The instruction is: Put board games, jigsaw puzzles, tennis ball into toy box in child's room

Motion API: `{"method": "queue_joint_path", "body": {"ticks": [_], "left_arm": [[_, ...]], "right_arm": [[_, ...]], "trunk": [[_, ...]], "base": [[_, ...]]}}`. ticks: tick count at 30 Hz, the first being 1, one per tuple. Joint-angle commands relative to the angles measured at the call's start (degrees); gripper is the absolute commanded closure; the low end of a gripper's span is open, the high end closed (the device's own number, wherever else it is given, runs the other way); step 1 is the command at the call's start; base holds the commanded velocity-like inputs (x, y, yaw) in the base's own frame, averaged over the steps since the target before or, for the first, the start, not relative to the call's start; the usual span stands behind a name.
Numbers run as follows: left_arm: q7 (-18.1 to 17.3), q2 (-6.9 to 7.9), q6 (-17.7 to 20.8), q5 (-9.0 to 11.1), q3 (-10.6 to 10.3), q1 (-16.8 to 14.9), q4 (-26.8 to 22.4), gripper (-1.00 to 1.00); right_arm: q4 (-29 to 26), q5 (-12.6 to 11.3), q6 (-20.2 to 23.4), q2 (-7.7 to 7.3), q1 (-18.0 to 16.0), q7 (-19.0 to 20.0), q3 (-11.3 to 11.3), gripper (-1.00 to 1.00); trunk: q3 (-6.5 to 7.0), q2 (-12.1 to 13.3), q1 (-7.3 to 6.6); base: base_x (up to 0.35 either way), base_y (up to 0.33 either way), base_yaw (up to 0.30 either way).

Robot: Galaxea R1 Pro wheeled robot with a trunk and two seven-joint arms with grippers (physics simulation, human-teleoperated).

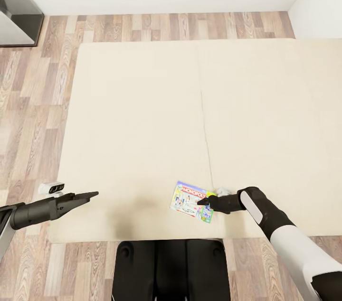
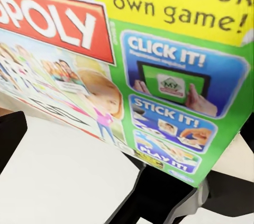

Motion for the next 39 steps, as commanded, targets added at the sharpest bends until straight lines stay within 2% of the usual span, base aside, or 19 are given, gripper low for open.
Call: {"method": "queue_joint_path", "body": {"ticks": [1,18,39], "left_arm": [[-0.2,0.02,0.6,0.0,0.0,0.0,0.0,-1.0],[-0.2,0.02,0.6,0.0,0.0,0.0,0.0,-1.0],[-0.2,0.01,0.6,0.0,0.0,0.0,0.0,-1.0]], "right_arm": [[0.0,0.4,0.1,-0.05,0.0,0.4,0.2,-1.0],[0.0,0.4,0.1,-0.03,0.0,0.4,0.2,-1.0],[0.0,0.4,0.1,-0.03,0.0,0.4,0.3,-1.0]], "trunk": [[-0.06,-0.1,0.03],[-0.06,-0.1,0.03],[-0.06,-0.1,0.03]], "base": [[0.0,0.036,0.0],[0.0,0.061,0.0],[0.0,0.151,0.0]]}}
